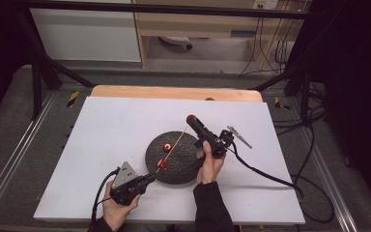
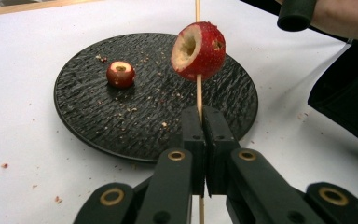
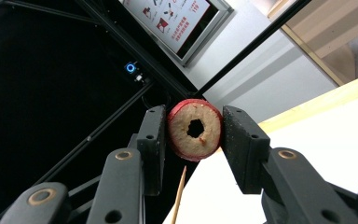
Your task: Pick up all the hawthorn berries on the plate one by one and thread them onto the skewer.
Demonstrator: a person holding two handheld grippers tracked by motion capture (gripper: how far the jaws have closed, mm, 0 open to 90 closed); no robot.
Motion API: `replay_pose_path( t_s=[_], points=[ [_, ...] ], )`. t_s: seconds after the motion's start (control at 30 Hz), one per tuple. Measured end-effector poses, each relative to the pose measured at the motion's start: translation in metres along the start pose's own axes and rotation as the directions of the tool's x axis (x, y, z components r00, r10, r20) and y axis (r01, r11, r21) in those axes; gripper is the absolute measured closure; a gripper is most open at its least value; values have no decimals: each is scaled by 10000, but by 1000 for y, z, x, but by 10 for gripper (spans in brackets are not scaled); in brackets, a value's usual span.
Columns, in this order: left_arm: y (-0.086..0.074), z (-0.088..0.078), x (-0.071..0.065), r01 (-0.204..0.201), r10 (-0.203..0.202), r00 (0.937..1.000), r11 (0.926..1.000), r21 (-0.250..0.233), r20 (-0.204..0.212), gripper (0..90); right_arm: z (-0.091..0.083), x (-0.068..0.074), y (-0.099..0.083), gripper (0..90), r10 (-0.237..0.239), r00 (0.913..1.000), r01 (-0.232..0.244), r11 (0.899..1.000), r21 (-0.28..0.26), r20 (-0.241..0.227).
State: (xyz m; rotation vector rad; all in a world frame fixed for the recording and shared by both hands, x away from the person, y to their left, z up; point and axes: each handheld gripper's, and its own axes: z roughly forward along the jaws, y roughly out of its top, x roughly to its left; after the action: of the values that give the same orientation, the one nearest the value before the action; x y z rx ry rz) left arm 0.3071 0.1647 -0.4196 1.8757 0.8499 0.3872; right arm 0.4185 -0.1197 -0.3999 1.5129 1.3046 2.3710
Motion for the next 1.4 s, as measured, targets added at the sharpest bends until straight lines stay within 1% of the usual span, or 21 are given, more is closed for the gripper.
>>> replay_pose_path(
  t_s=[0.07,0.27,0.4,0.6,0.73,0.8,0.97,1.13,1.23,1.33,1.4],
  points=[
    [1,0,-1,-15,15,10000,10000,-36,20,883,0,0,-1,615,37,10000,-37,10000,-21,-39],
    [3,2,-1,165,-165,9999,9998,-108,9,883,0,0,-1,615,54,9999,-55,9999,-89,-150],
    [4,4,-3,216,-216,9998,9997,-112,27,883,-1,0,-1,615,55,9998,-57,9999,-114,-210],
    [6,7,-6,600,-599,9982,9977,-318,45,883,0,0,-4,615,52,9997,-56,9999,-147,-226],
    [9,11,-9,745,-745,9972,9965,-387,5,883,0,-1,-4,615,89,9996,-94,9998,-173,-267],
    [12,12,-10,838,-840,9965,9956,-423,-18,883,0,-1,-5,616,67,9996,-72,9998,-175,-275],
    [15,17,-13,867,-871,9962,9955,-391,-95,883,-1,0,-5,617,18,9995,-25,9997,-226,-326],
    [16,20,-15,894,-899,9959,9949,-471,-69,884,-2,1,-1,618,-6,9994,-2,9997,-240,-342],
    [17,20,-15,1045,-1048,9945,9933,-489,-46,884,-1,1,-1,619,-74,9992,63,9996,-282,-384],
    [17,21,-16,1026,-1031,9946,9936,-463,-84,884,-1,0,-2,619,-242,9989,225,9990,-395,-410],
    [17,21,-16,1130,-1132,9936,9926,-436,-27,884,-1,0,-1,619,-275,9986,254,9986,-471,-450]
  ],
)
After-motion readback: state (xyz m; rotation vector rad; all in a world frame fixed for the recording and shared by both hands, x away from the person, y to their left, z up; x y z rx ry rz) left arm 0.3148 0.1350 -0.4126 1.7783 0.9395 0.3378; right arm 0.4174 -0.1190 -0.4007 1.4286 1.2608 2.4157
